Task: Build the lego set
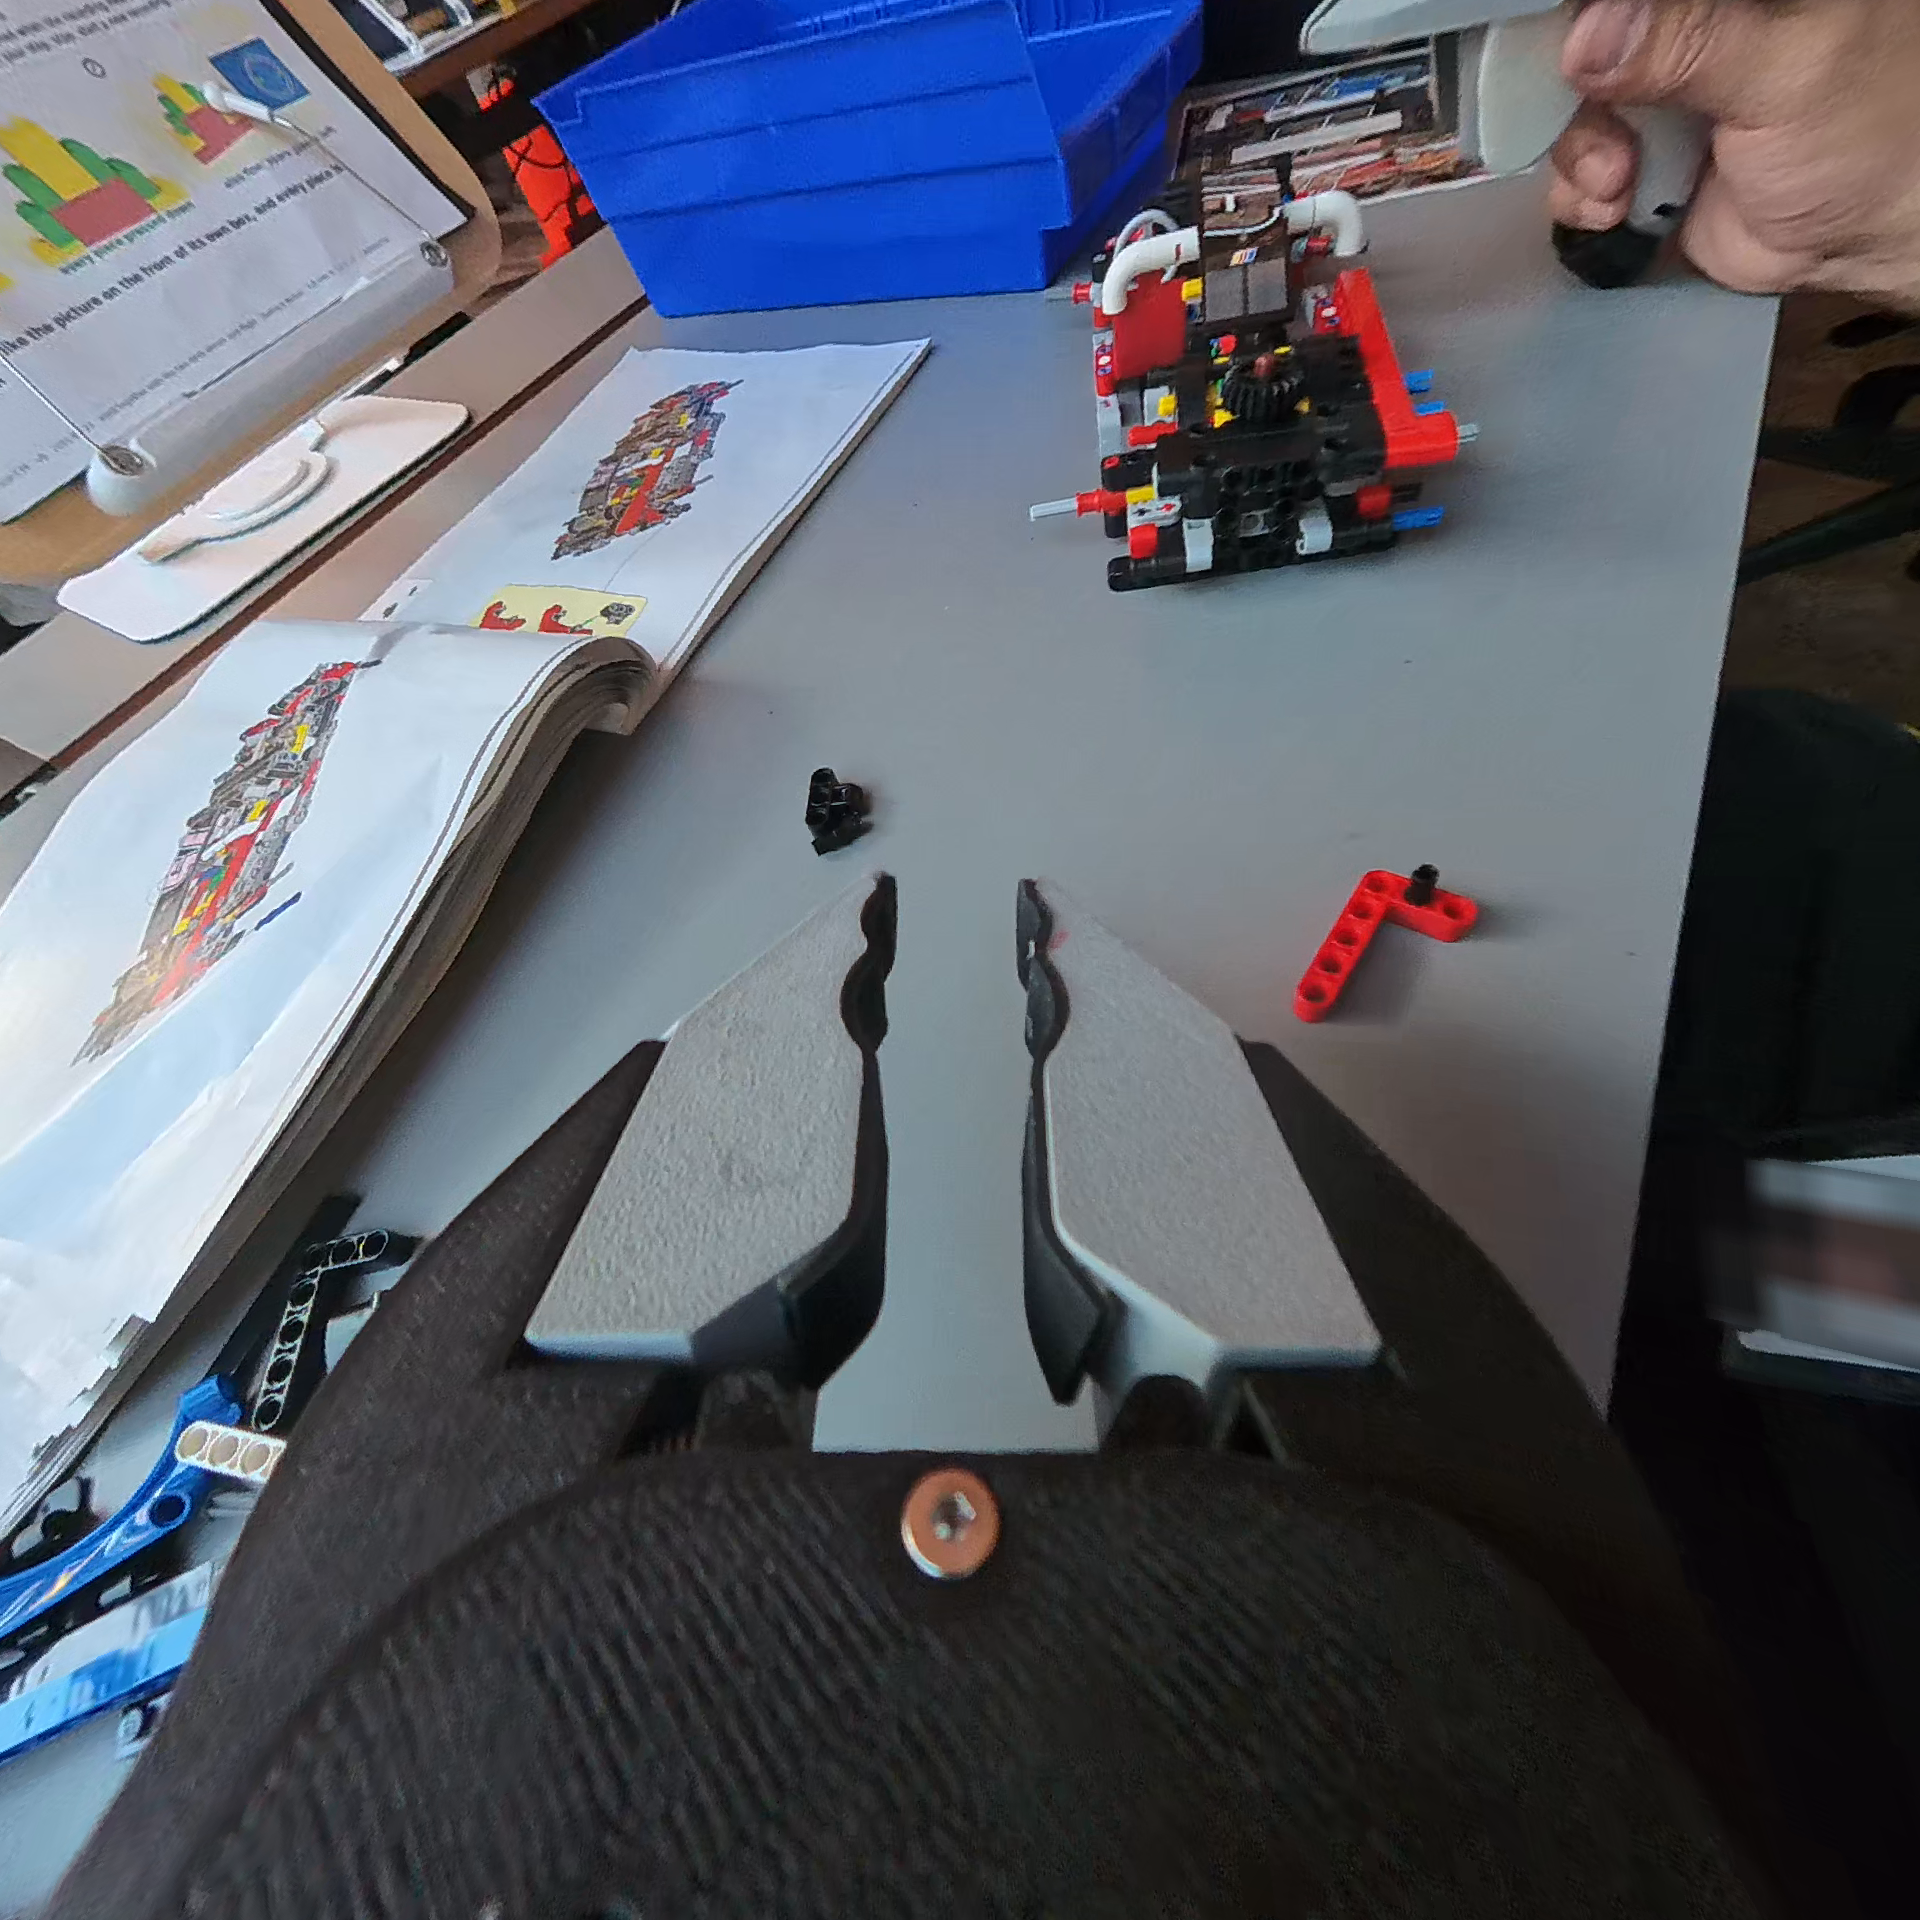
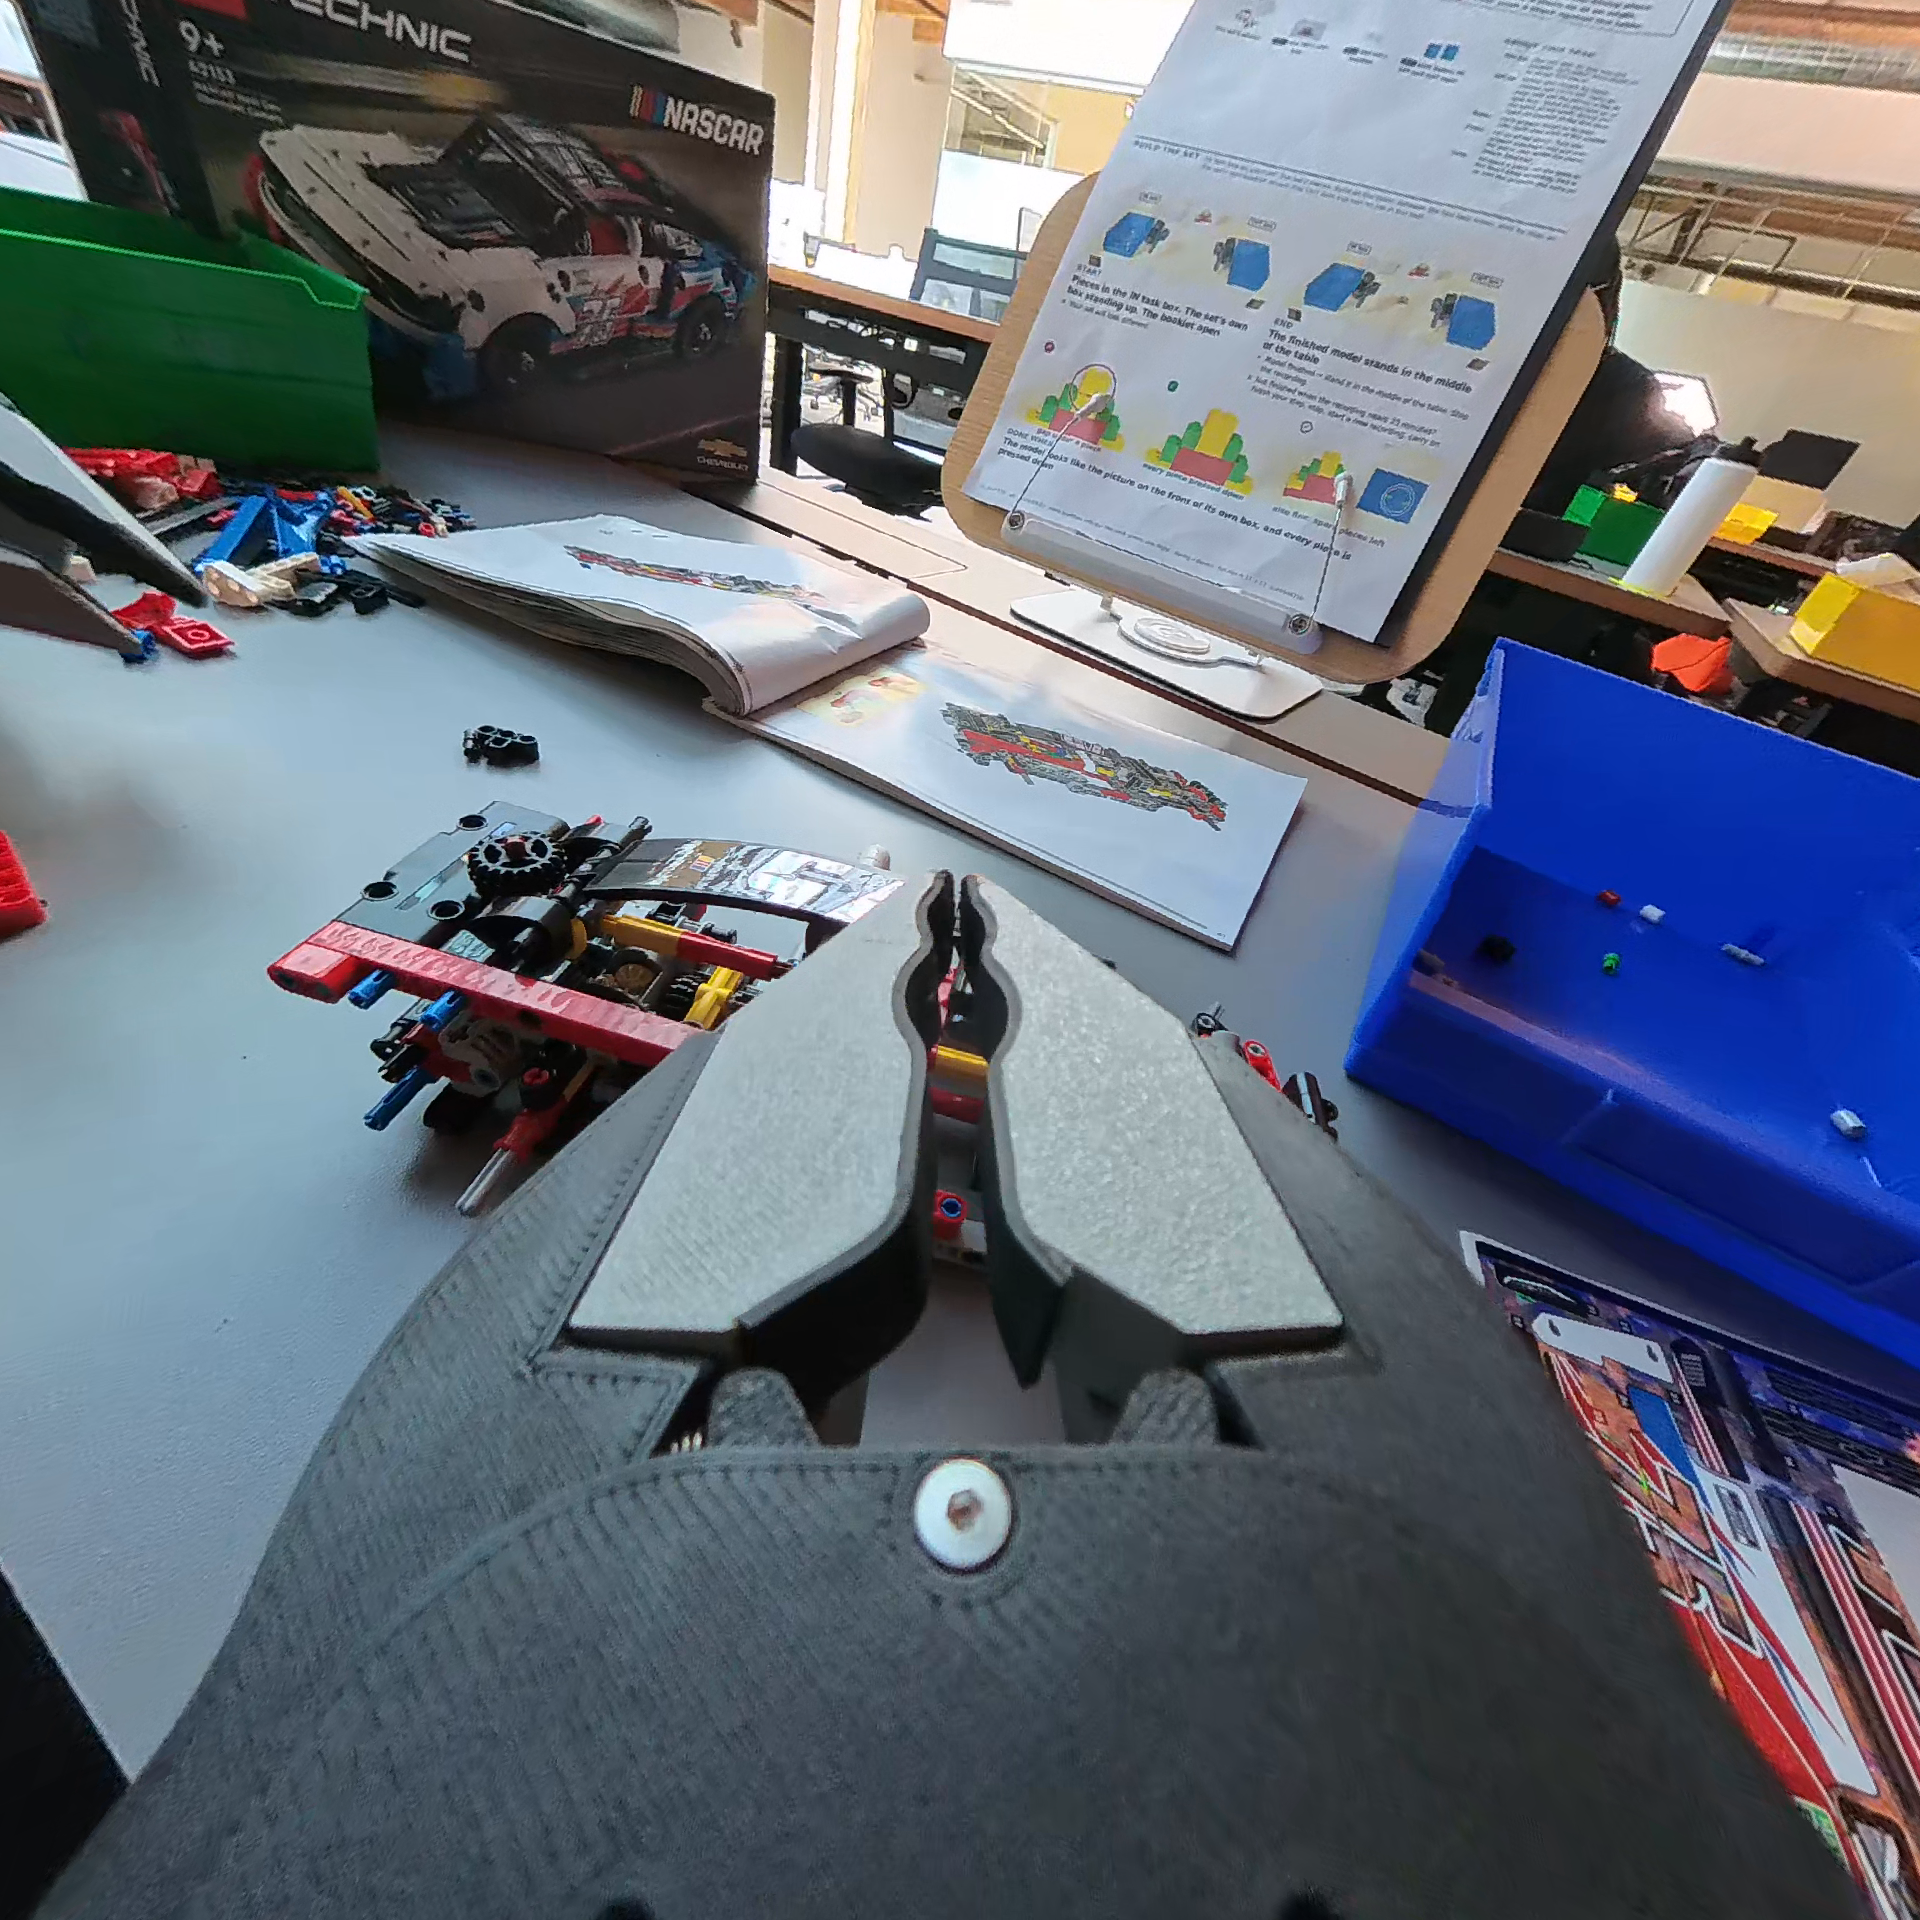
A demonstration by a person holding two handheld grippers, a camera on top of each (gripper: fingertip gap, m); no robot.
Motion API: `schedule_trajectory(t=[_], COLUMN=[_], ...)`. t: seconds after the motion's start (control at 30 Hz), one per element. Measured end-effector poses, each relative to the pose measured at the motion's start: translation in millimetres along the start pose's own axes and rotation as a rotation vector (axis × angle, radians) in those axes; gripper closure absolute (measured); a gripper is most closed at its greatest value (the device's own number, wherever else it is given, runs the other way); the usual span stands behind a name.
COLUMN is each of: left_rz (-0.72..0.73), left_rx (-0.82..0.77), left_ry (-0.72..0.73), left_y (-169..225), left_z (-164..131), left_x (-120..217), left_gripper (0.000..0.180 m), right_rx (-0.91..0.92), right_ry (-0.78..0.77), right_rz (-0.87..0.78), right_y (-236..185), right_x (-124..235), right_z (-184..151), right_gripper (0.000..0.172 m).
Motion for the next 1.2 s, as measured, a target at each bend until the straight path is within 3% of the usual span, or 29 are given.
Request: schedule_trajectory(t=[0.23, 0.33, 0.63, 0.87, 1.2], left_rz=[0.099, 0.105, 0.078, 0.105, 0.100], left_rx=[0.057, 0.137, 0.330, 0.373, 0.294], left_ry=[-0.141, -0.204, -0.286, -0.283, -0.296], left_y=[-15.4, -25.0, -43.9, -48.9, -36.9], left_z=[-3.3, -2.7, 0.7, 1.1, 2.3], left_x=[-20.9, -38.2, -75.6, -78.8, -75.9], left_gripper=[0.167, 0.154, 0.152, 0.165, 0.166], right_rx=[0.027, 0.036, -0.008, -0.002, -0.014], right_ry=[0.007, 0.003, 0.018, 0.060, 0.072], right_rz=[0.004, 0.014, 0.025, 0.047, 0.051], right_y=[-4.0, -5.4, -1.7, -3.1, -1.4], right_x=[1.4, 0.8, 1.4, 2.6, 2.5], right_z=[0.4, 0.2, 1.2, 5.4, 6.7], right_gripper=[0.172, 0.172, 0.172, 0.172, 0.172])
Point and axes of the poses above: each gripper's, where its closed fingertips meet, x back along the fingers, z out of its top, y = z × x across the jaws, the point moved 8 cm from there along x, back along the fingers, and after that the axes turned 11 degrees about -z, right-handed, at the moved point
